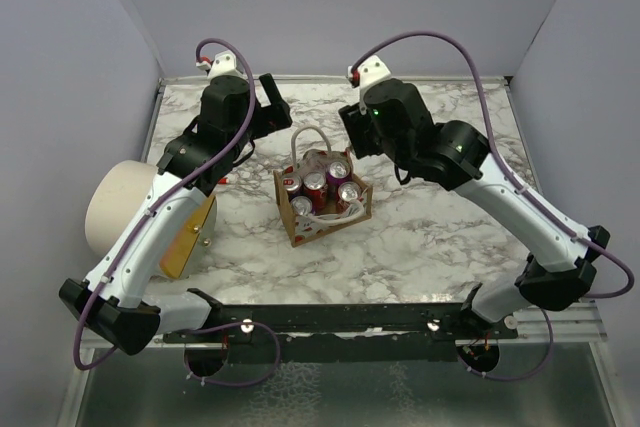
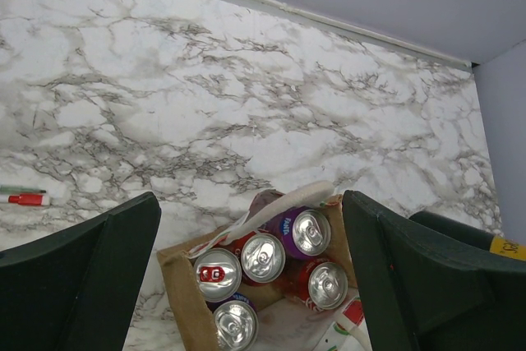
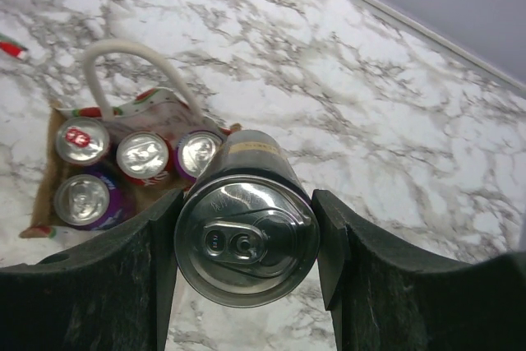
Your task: Take the beverage out of the canvas bag
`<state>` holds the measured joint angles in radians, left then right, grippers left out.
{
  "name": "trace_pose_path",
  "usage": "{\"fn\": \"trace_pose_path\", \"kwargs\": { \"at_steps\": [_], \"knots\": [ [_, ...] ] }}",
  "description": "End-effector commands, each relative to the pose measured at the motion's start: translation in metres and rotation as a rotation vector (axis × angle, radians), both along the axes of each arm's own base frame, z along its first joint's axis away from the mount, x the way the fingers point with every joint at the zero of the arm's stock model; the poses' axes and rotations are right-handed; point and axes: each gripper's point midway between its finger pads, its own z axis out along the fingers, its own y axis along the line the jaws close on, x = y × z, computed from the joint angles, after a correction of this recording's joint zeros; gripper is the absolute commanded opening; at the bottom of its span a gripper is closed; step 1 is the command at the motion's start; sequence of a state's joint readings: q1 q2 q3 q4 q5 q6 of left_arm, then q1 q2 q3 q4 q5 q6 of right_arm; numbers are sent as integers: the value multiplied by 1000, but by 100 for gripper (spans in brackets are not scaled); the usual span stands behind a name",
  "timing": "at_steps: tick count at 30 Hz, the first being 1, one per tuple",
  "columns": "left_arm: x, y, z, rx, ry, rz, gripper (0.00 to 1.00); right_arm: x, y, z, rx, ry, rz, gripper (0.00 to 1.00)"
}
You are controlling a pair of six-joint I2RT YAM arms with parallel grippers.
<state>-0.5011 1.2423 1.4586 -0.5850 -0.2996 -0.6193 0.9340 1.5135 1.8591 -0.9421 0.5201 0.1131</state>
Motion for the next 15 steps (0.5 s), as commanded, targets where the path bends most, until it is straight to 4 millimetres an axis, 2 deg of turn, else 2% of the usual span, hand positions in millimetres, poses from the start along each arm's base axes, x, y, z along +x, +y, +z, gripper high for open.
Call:
{"fn": "trace_pose_path", "kwargs": {
  "at_steps": [1, 5, 8, 15],
  "knots": [
    [0, 0, 14, -32, -35, 4, 95, 14, -50, 34, 11, -147, -169, 2],
    [-1, -1, 12, -44, -28, 2, 95, 24, -81, 12, 21, -120, -269, 2],
    [-3, -1, 10, -53, -22, 0, 95, 29, -103, -15, 64, -71, -332, 2],
    [-6, -2, 6, -60, -8, -8, 95, 30, -139, -99, 41, 50, -439, 2]
  ]
}}
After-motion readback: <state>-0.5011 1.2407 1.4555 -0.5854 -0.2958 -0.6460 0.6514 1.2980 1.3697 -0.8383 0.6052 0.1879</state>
